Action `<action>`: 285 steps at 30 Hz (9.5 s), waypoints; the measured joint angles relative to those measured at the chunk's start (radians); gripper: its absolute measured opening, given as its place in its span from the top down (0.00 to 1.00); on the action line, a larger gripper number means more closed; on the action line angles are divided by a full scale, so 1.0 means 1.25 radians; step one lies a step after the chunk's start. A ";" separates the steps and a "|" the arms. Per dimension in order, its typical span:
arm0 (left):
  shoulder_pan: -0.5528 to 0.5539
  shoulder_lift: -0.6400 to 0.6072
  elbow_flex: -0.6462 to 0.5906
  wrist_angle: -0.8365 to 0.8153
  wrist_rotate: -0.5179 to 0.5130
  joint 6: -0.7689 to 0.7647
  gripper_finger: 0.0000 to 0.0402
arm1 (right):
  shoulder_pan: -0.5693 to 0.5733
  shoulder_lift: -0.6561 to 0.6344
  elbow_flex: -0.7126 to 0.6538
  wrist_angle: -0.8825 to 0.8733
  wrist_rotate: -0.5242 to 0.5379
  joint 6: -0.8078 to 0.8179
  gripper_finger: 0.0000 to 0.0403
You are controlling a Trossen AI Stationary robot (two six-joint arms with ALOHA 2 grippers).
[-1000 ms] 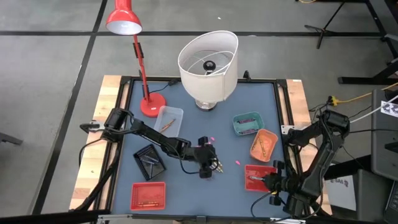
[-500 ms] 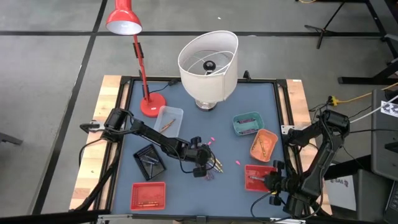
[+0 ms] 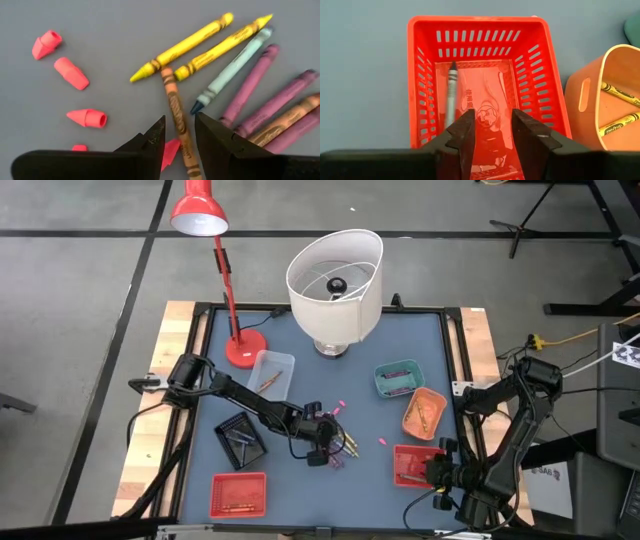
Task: Sort crayons
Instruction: Put the brown crayon into the transparent bin
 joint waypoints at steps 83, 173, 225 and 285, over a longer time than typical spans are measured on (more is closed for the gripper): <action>0.050 0.001 0.170 -0.076 -0.003 0.050 1.00 | 0.000 -0.001 0.088 -0.008 -0.024 -0.044 0.69; 0.073 -0.040 -0.054 0.158 -0.016 0.000 0.99 | -0.069 -0.001 0.087 0.047 0.474 -0.044 0.69; 0.004 -0.214 -0.051 -0.301 -0.141 -0.291 0.99 | -0.336 -0.001 0.086 0.093 0.245 -0.405 0.69; 0.090 -0.271 -0.052 -0.325 -0.136 -0.152 0.99 | -0.335 -0.001 0.085 0.253 0.258 -0.405 0.69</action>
